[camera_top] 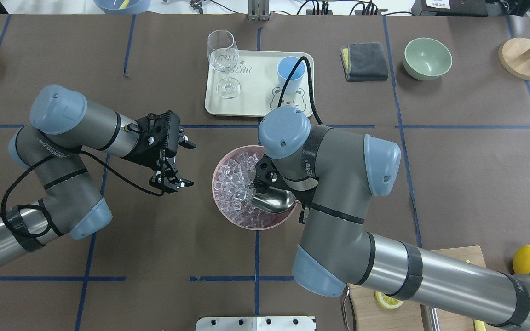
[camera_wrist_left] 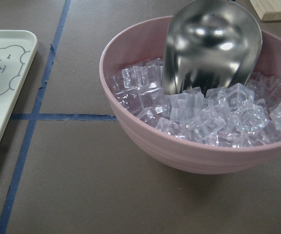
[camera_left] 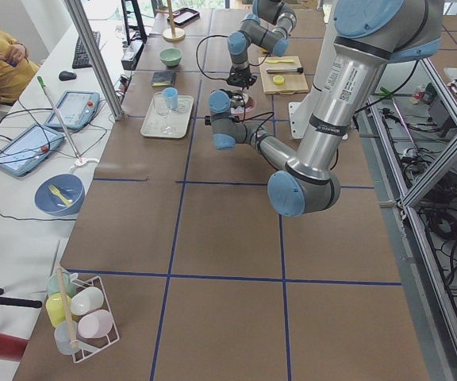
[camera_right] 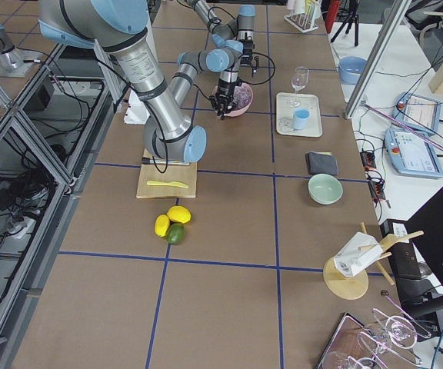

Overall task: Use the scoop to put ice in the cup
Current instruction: 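Drag the scoop through the ice with the right gripper to fill it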

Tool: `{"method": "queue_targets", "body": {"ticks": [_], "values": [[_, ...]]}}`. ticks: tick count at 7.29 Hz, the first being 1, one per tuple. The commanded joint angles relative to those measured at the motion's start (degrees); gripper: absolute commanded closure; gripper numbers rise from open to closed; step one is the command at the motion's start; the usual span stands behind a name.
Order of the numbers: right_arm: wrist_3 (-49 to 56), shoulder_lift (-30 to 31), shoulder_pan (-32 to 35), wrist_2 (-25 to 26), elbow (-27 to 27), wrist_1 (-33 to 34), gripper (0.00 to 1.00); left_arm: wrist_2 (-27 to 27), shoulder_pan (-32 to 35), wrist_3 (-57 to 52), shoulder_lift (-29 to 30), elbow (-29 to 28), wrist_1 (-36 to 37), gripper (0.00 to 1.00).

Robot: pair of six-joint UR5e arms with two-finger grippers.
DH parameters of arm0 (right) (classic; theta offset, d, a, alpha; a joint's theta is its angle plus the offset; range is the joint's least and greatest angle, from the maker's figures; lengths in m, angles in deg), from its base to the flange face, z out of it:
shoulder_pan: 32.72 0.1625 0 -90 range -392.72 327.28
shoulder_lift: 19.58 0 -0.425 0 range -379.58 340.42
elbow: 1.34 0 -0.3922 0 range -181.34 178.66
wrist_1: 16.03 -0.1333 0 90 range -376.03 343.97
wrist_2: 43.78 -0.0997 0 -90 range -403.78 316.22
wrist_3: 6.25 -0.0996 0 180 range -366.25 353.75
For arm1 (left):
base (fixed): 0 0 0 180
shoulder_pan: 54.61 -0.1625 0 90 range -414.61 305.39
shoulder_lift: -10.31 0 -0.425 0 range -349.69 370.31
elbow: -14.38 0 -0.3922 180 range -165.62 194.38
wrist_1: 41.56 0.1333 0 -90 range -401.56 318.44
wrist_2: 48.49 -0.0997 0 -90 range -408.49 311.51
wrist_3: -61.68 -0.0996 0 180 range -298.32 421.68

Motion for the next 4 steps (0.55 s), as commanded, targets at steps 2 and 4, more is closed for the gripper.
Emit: {"method": "queue_targets", "body": {"ticks": [2,4], "values": [[-0.2,2.6,1.0,-2.0,0.0,-8.4,1.00,0.0,0.0,0.3,0.0,0.1,0.0,0.00],[-0.2,2.8,1.8,-3.5,-0.1,-9.4,1.00,0.0,0.1,0.3,0.0,0.1,0.0,0.00]]}}
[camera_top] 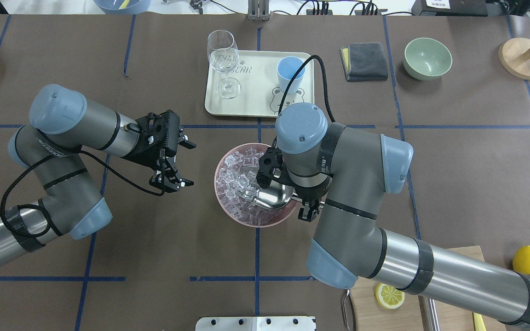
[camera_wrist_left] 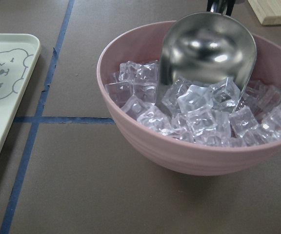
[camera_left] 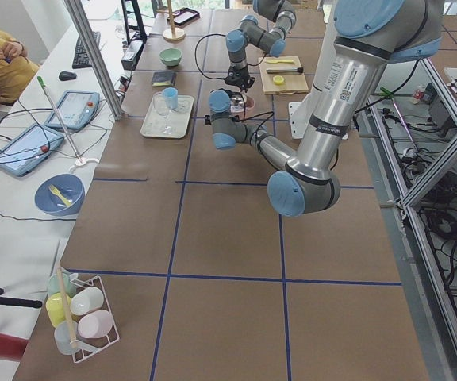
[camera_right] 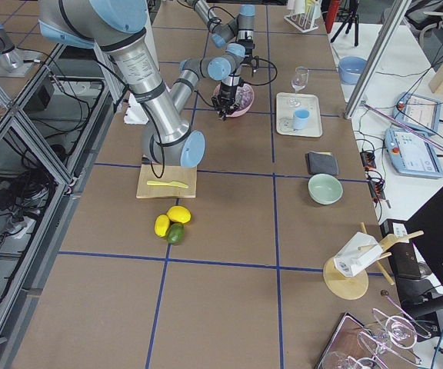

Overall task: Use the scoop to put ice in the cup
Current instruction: 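Drag the scoop through the ice with the right gripper to fill it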

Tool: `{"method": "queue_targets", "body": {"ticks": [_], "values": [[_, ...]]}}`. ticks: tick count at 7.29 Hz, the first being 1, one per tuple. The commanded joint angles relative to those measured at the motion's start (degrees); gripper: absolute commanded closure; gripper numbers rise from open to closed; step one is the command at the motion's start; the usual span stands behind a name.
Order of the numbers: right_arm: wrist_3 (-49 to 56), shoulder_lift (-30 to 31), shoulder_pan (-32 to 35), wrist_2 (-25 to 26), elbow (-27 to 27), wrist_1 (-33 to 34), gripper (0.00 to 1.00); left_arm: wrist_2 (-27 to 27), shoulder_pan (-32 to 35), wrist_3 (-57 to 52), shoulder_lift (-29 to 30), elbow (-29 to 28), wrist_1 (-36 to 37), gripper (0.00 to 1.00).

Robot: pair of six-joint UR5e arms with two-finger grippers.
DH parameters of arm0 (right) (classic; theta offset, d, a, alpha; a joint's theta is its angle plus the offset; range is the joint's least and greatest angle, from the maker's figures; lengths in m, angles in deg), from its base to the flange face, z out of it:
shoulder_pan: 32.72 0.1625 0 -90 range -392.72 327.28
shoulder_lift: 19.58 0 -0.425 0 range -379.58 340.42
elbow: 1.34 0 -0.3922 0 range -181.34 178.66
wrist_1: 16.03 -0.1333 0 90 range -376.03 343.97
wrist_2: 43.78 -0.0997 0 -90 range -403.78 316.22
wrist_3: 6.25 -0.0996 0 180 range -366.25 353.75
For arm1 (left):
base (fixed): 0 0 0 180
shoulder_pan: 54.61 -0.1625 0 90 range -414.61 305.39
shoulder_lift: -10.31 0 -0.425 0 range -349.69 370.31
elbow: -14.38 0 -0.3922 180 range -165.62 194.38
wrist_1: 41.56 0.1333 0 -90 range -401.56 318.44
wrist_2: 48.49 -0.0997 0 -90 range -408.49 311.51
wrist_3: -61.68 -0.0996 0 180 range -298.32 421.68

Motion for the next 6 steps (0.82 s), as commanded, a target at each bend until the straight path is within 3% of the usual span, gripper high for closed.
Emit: {"method": "queue_targets", "body": {"ticks": [1,6], "values": [[0.0,0.3,0.7,-0.7,-0.5,-2.0,1.00,0.0,0.1,0.0,0.0,0.1,0.1,0.00],[-1.6,3.4,0.6,-0.7,-3.3,-5.8,1.00,0.0,0.5,0.0,0.1,0.0,0.1,0.00]]}}
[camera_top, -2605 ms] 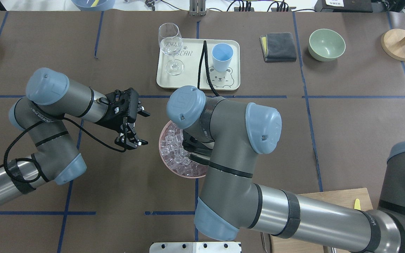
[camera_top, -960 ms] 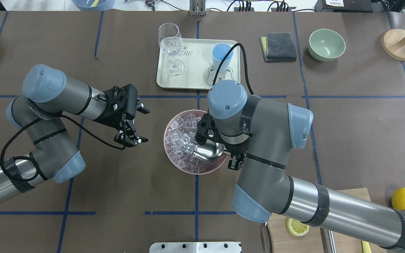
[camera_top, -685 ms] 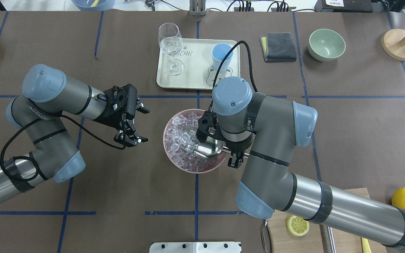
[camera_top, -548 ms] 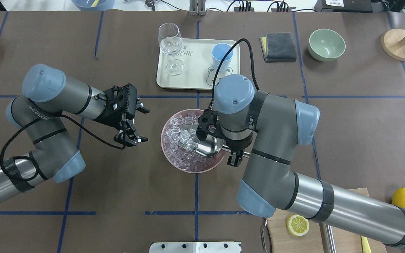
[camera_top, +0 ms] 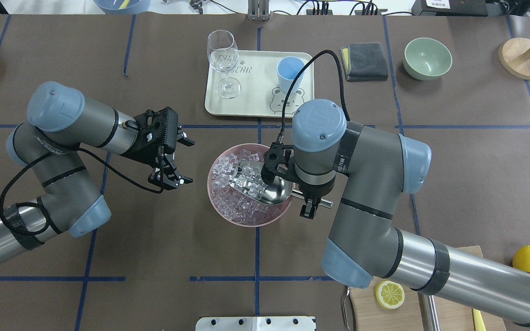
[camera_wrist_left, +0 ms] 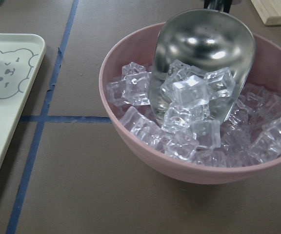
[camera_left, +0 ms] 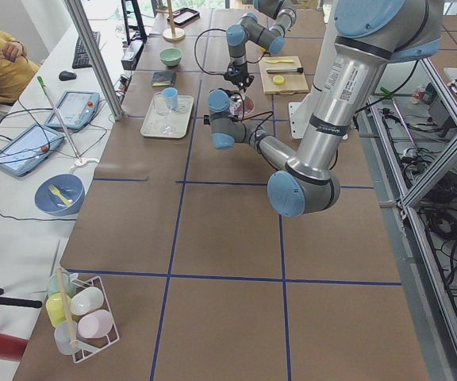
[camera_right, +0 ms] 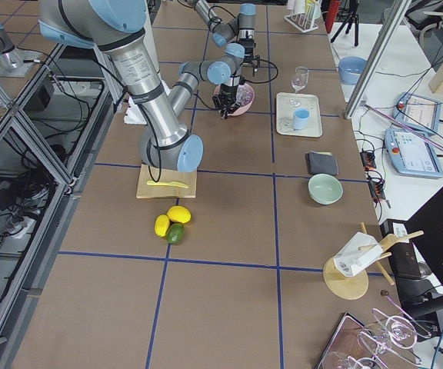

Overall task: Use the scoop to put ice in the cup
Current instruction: 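Drag the scoop through the ice with the right gripper to fill it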

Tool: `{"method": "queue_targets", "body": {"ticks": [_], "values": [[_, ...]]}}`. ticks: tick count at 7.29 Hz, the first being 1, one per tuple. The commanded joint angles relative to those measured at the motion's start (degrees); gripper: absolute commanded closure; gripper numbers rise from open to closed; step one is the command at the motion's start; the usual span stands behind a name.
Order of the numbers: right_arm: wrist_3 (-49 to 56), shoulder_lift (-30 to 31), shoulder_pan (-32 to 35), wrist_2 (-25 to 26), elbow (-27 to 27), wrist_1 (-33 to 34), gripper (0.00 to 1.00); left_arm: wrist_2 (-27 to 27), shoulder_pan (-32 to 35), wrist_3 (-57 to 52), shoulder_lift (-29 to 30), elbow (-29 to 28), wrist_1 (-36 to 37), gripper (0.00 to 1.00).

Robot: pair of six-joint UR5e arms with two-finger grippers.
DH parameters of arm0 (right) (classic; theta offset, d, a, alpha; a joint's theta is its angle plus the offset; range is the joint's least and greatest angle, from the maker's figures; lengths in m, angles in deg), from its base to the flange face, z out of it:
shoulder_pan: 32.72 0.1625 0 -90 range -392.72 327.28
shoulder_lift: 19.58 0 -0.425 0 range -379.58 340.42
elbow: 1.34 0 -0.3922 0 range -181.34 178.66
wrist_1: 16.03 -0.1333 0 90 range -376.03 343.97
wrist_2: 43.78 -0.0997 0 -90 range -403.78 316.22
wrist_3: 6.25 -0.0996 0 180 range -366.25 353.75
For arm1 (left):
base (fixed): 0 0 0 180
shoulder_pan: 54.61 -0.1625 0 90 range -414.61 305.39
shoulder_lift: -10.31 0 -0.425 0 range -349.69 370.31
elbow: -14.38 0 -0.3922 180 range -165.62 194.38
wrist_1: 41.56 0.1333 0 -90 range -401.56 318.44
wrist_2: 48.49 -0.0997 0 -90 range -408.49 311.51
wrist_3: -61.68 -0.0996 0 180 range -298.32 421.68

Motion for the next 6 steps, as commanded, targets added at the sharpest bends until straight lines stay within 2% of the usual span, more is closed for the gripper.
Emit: {"method": "queue_targets", "body": {"ticks": [1,6], "values": [[-0.2,0.6,0.0,0.0,-1.0,-0.2,1.00,0.0,0.0,0.0,0.0,0.1,0.0,0.00],[-3.6,1.3,0.5,-0.1,-4.4,1.5,1.00,0.0,0.1,0.0,-0.1,0.4,0.0,0.00]]}}
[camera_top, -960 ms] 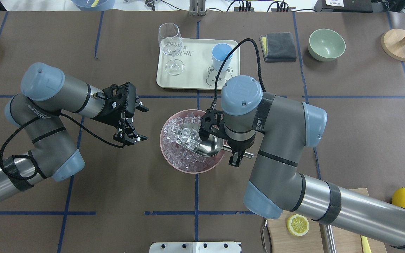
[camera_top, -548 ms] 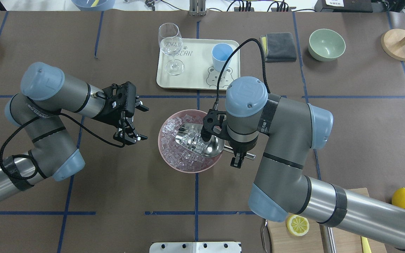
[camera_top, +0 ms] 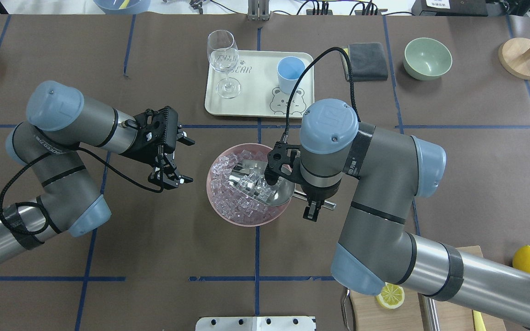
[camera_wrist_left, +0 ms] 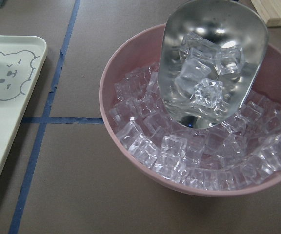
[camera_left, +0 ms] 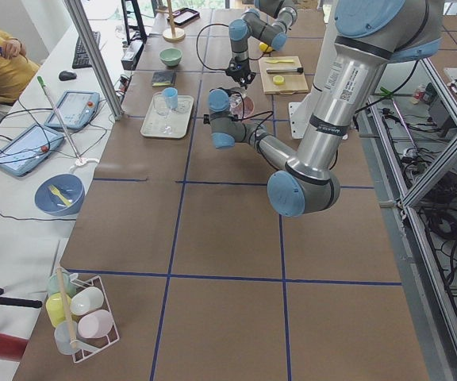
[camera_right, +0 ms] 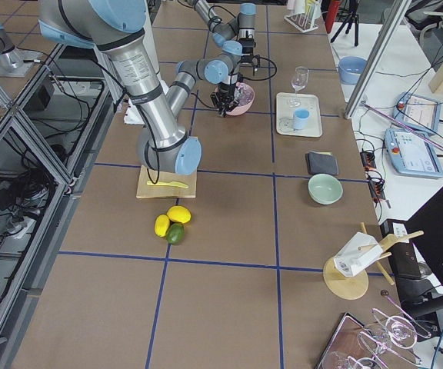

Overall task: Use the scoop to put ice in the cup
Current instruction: 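Lift the loaded scoop out of the bowl toward the blue cup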

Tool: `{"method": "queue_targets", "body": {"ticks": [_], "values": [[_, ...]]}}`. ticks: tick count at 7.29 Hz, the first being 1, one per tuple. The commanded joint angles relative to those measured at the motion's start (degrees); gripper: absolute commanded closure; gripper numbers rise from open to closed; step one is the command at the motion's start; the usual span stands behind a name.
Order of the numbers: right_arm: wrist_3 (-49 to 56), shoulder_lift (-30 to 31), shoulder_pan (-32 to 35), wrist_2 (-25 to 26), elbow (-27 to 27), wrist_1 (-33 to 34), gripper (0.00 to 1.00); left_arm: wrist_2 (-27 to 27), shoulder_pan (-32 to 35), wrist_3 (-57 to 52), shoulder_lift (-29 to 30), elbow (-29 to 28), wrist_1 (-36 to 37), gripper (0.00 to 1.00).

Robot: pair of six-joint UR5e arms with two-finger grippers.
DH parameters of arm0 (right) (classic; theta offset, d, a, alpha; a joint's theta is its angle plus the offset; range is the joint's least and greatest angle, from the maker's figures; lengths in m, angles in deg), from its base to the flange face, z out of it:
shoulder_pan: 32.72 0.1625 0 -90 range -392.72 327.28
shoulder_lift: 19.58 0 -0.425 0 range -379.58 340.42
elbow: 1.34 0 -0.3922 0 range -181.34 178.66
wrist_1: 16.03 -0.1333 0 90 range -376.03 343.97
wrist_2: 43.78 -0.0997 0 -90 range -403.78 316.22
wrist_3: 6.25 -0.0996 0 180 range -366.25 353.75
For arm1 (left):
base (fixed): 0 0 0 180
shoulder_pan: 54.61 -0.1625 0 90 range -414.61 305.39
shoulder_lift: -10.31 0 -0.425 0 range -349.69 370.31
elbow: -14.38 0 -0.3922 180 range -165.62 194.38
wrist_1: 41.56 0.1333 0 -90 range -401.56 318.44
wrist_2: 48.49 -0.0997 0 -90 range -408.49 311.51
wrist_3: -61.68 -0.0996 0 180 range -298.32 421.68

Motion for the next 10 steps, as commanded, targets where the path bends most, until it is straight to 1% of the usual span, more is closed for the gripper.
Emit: {"method": "queue_targets", "body": {"ticks": [1,2,3,5,6,7,8,10], "values": [[-3.8,-0.8,1.9,-1.2,-1.6,6.5,1.00,0.0,0.5,0.0,0.0,0.1,0.0,0.00],[-3.9,-0.8,5.8,-5.9,-1.9,8.3,1.00,0.0,0.6,0.0,-0.1,0.2,0.0,0.00],[-4.9,-0.8,8.1,-7.6,-1.8,8.4,1.00,0.1,0.9,0.0,-0.1,0.3,0.0,0.00],[-12.6,-0.8,11.0,-7.9,-1.2,7.7,1.00,0.1,1.1,0.0,-0.1,0.6,0.1,0.00],[-14.2,-1.0,12.5,-7.9,-0.3,7.7,1.00,0.1,1.2,0.0,-0.1,0.6,0.0,0.00],[-15.3,-2.1,13.8,-9.1,1.9,7.6,1.00,0.1,1.2,0.0,-0.2,0.6,0.0,0.00],[-15.4,-4.9,15.9,-11.0,5.7,7.7,1.00,0.2,1.2,0.0,-0.2,0.6,-0.1,0.00],[-15.5,-5.8,17.3,-11.5,8.5,7.6,1.00,0.2,1.1,0.0,-0.2,0.6,-0.1,0.00]]}}
